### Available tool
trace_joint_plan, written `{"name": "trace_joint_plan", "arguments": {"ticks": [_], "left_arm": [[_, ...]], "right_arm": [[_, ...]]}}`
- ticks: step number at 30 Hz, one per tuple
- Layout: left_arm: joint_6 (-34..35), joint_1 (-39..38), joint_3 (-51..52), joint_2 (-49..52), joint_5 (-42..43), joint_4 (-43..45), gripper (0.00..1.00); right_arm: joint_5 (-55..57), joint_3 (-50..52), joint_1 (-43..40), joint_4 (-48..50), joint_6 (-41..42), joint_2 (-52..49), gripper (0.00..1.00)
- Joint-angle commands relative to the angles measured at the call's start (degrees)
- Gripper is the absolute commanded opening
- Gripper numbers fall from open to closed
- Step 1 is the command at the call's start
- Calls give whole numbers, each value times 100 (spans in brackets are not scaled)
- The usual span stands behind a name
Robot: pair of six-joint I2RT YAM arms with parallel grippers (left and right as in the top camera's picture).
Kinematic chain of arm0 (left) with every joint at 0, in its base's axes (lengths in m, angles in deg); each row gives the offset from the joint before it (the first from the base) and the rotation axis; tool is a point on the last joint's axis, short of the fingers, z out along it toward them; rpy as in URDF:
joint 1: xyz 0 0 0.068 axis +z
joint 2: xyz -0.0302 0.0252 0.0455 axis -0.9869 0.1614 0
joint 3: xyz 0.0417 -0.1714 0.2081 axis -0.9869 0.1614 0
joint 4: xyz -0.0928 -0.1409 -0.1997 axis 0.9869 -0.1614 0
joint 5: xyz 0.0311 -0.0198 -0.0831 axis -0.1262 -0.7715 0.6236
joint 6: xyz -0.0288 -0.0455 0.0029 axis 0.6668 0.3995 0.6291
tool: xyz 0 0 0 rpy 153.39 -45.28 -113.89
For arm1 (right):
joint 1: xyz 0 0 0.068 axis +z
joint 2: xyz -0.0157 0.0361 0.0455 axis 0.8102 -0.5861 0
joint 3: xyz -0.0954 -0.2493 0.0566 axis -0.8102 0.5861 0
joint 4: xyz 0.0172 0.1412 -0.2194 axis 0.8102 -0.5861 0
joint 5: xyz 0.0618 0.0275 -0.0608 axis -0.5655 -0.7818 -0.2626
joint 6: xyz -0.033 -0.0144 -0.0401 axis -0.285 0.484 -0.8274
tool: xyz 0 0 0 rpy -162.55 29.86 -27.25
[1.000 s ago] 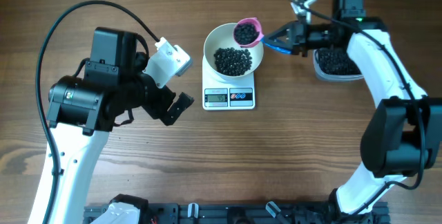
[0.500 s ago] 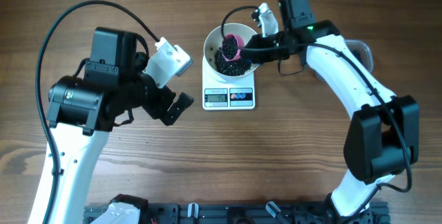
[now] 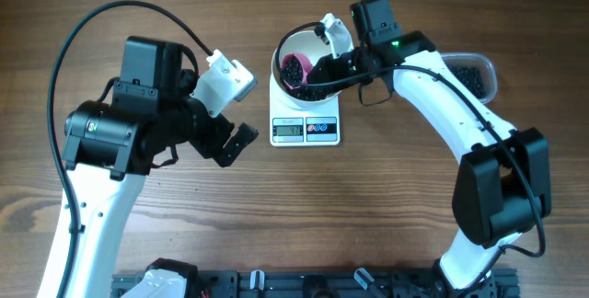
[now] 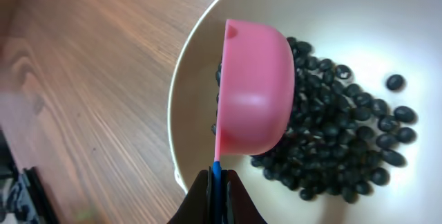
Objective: Scoop item into bowl and weigh 150g on scale
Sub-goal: 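Carry the scoop over the white bowl and pour the beans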
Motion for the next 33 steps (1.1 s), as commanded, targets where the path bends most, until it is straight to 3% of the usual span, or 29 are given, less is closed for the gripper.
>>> {"name": "trace_joint_plan", "arguments": {"ticks": [1, 26, 33], "left_arm": [[-90, 37, -90, 17, 9, 2, 100], [-87, 37, -90, 17, 7, 2, 100], [-87, 37, -90, 17, 9, 2, 100]], "right_arm": [[-310, -17, 20, 13, 76, 201, 4], [-901, -17, 35, 26, 1069, 201, 4], [1403, -98, 35, 212, -33, 203, 4]]}}
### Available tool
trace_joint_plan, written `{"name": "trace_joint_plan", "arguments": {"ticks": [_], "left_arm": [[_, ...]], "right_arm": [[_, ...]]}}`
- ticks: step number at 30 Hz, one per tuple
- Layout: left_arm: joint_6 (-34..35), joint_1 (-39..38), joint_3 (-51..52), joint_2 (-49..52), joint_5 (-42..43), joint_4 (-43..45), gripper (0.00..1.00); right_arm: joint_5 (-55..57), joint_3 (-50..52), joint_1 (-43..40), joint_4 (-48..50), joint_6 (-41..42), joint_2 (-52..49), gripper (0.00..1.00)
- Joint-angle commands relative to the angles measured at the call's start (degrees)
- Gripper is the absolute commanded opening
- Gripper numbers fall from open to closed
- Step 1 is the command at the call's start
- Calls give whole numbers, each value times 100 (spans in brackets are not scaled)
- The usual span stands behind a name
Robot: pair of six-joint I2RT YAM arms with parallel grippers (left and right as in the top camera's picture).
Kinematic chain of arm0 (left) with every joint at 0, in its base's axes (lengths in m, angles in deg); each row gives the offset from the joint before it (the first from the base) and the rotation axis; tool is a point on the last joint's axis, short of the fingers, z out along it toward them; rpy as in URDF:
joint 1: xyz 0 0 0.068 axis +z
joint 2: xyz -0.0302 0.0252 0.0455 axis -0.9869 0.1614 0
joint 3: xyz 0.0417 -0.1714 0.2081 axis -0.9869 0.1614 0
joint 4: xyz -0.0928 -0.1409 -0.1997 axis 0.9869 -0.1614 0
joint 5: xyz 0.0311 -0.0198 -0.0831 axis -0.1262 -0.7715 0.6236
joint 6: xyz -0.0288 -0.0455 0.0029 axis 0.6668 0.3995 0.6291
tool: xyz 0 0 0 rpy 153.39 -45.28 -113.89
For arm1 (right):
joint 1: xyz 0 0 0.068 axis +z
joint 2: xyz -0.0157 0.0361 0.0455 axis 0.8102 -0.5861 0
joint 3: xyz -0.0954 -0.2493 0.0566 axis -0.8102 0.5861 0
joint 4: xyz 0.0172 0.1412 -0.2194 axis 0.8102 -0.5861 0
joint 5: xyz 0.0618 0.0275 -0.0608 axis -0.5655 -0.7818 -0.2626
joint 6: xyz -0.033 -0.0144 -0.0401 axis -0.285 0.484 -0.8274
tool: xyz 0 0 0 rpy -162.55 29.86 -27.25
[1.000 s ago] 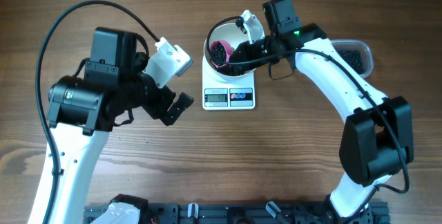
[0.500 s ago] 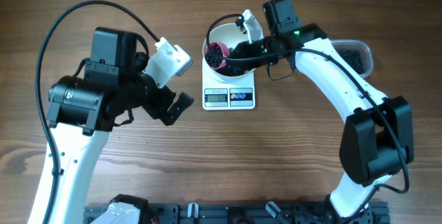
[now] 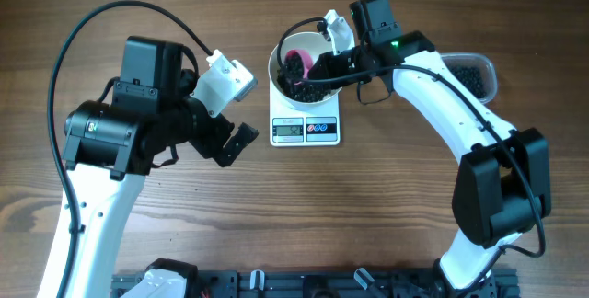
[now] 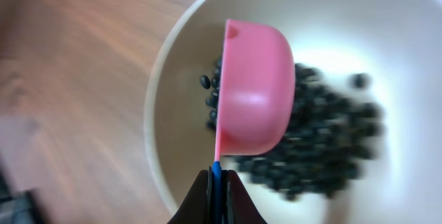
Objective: Scoop item into bowl and weigh 150g on scale
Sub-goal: 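Carry the scoop over the white bowl and pour the beans, then move the scoop back over the bean tub with the right gripper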
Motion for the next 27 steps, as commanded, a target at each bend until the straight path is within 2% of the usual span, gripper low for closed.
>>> {"name": "trace_joint_plan", "arguments": {"ticks": [1, 9, 15, 21, 24, 26, 27], "left_arm": [[-92, 37, -90, 17, 9, 4, 100], [-92, 37, -90, 17, 7, 4, 100], [-90, 37, -90, 17, 9, 4, 100], [-90, 37, -90, 17, 7, 4, 100], [-92, 37, -90, 17, 9, 4, 100], [-90, 37, -90, 17, 7, 4, 100], [-90, 37, -90, 17, 9, 4, 100]], "right_arm": [[1069, -192, 26, 48, -507, 214, 4], [1893, -295, 96, -269, -686, 909, 4], [3340, -295, 697, -732, -1137, 938, 4], [3753, -297, 835, -739, -1244, 964, 4], [3259, -295, 879, -686, -1268, 968, 4], [3912, -295, 894, -774, -1296, 997, 4], [3637, -295, 907, -710, -1263, 999, 4]]}}
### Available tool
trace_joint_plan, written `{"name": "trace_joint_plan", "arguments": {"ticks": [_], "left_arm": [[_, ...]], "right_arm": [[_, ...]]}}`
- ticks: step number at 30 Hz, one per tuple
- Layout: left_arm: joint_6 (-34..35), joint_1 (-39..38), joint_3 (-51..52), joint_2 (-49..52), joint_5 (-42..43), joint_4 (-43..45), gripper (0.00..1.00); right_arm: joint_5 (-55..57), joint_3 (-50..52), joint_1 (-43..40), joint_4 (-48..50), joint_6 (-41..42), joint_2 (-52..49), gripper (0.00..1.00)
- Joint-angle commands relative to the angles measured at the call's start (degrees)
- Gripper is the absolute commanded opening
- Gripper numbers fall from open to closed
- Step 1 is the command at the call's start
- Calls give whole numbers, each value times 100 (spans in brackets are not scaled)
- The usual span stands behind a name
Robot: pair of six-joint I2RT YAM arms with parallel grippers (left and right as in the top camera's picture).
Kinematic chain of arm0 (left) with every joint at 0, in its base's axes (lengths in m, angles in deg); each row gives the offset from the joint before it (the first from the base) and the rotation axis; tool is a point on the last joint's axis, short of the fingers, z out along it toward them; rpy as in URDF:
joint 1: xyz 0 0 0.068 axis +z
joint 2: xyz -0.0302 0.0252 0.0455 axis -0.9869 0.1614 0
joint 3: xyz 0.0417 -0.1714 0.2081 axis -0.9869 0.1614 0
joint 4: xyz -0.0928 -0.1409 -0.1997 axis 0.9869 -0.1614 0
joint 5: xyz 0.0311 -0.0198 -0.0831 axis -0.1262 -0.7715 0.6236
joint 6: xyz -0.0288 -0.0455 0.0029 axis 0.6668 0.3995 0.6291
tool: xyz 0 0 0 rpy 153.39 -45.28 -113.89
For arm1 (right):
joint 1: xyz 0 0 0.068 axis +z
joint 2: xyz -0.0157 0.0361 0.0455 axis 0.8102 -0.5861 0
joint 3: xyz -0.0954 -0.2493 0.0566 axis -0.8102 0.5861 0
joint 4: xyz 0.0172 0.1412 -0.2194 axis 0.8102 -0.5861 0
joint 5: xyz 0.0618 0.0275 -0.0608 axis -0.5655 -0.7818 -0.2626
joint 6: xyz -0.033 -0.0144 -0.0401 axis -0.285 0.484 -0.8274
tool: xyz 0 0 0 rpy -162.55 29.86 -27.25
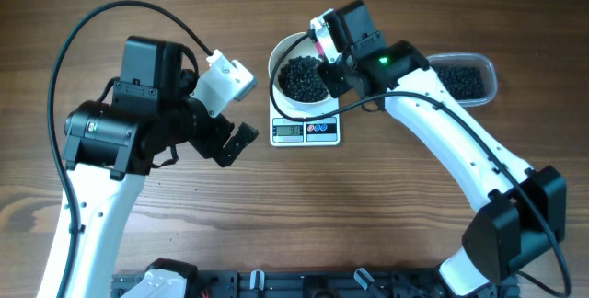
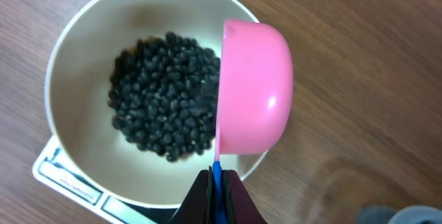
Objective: Scoop item into bowl and weigh 150g on scale
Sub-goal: 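Move the scoop back over the bean tub with the right gripper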
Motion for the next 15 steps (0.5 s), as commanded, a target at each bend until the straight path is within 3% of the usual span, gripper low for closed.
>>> {"name": "trace_joint_plan", "arguments": {"ticks": [1, 3, 6, 8, 13, 15], "left_arm": [[-90, 37, -90, 17, 9, 4, 100], [-87, 37, -90, 17, 7, 4, 100], [-87, 37, -90, 17, 9, 4, 100], [-87, 37, -90, 17, 7, 4, 100], [-90, 37, -90, 17, 9, 4, 100], [-87, 37, -90, 17, 9, 4, 100]], "right_arm": [[-658, -107, 103, -17, -293, 170, 4], [133, -109, 129, -48, -424, 197, 4], [-1025, -109, 181, -24, -243, 214, 4], [-925, -109, 181, -79, 247, 223, 4], [-262, -109, 72, -57, 649, 431, 4], [271, -114, -138, -136, 1213, 721, 4]]}}
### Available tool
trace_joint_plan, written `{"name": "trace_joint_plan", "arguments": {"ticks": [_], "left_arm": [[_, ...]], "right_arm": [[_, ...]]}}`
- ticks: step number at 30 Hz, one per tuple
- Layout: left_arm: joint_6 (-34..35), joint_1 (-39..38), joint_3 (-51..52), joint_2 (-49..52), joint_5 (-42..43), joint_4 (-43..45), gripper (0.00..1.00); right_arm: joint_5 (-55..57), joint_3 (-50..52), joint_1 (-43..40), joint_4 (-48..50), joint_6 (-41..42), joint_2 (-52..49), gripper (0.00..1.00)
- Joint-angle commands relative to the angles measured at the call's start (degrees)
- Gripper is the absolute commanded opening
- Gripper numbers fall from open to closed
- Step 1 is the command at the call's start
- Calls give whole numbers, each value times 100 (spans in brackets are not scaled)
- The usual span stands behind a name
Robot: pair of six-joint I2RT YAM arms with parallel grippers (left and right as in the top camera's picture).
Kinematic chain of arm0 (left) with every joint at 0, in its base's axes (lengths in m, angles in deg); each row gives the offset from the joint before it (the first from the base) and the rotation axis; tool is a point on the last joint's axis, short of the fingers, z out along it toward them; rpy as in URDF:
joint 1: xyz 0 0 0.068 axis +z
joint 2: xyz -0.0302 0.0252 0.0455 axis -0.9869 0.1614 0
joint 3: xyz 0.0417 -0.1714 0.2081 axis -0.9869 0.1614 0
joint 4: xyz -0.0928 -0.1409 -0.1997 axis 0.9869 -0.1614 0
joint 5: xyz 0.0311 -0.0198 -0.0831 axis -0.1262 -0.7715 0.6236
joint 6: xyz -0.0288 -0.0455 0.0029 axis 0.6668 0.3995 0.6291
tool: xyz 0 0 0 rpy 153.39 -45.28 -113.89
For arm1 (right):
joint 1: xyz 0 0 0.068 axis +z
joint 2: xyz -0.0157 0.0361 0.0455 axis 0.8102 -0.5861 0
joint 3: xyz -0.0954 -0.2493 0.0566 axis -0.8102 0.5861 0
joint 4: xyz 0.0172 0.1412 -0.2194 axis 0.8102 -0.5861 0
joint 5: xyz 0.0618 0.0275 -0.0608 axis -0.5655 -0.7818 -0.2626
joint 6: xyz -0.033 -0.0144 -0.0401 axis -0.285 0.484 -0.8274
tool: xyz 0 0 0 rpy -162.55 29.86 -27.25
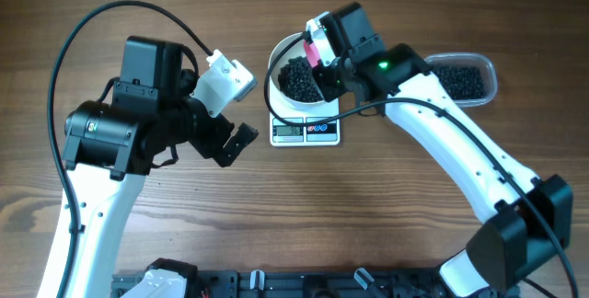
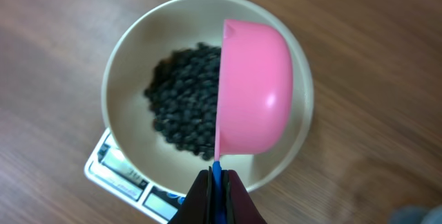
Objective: Scoop item into bowl and weigh 150g on scale
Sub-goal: 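Move the scoop back over the bean tub with the right gripper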
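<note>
A white bowl [image 1: 285, 97] holding black beans [image 1: 299, 79] stands on the white scale [image 1: 306, 130]. My right gripper [image 2: 217, 182] is shut on the blue handle of a pink scoop [image 2: 254, 99], which hangs on its side above the bowl [image 2: 131, 79], its hollow turned away from the wrist camera. In the overhead view the scoop [image 1: 311, 53] shows at the bowl's right rim. Beans [image 2: 186, 106] lie heaped in the bowl's middle. My left gripper [image 1: 241, 142] hangs open over bare table left of the scale, holding nothing.
A clear tub of black beans [image 1: 463, 77] sits at the far right, behind my right arm. The scale's display [image 1: 289, 131] faces the front; its digits are too small to read. A black rail [image 1: 304, 284] runs along the table's near edge.
My right gripper has shifted slightly left with the scoop, which now hangs over the bowl's middle instead of its right rim. The left arm has not moved.
The pink scoop was first down inside the bowl among the beans, gripped by my right gripper. It was still low in the bowl a second later. Then it was raised clear, beside the right rim, and now it hangs above the bowl.
</note>
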Motion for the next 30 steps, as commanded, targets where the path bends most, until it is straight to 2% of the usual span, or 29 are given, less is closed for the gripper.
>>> {"name": "trace_joint_plan", "arguments": {"ticks": [1, 6, 8, 11, 14, 20, 22, 25, 30], "left_arm": [[-87, 37, -90, 17, 9, 2, 100], [-87, 37, -90, 17, 7, 2, 100], [-90, 37, -90, 17, 7, 2, 100], [-90, 37, -90, 17, 9, 2, 100], [-90, 37, -90, 17, 9, 2, 100], [-90, 37, -90, 17, 9, 2, 100], [-87, 37, -90, 17, 7, 2, 100], [-87, 37, -90, 17, 9, 2, 100], [-90, 37, -90, 17, 9, 2, 100]], "right_arm": [[614, -114, -435, -160, 769, 715, 4], [616, -114, -1816, -1005, 745, 1622, 4], [549, -111, -2441, -1473, 752, 1606, 4], [87, -111, -2905, -1655, 745, 1366, 4], [358, -79, -3027, -2041, 577, 697, 4], [511, -48, -3034, -1775, 619, -452, 4], [640, -48, -3034, -1628, 678, -627, 4], [1480, -48, -3093, -1456, 909, -656, 4], [1510, -46, -3235, -1484, 850, -667, 4]]}}
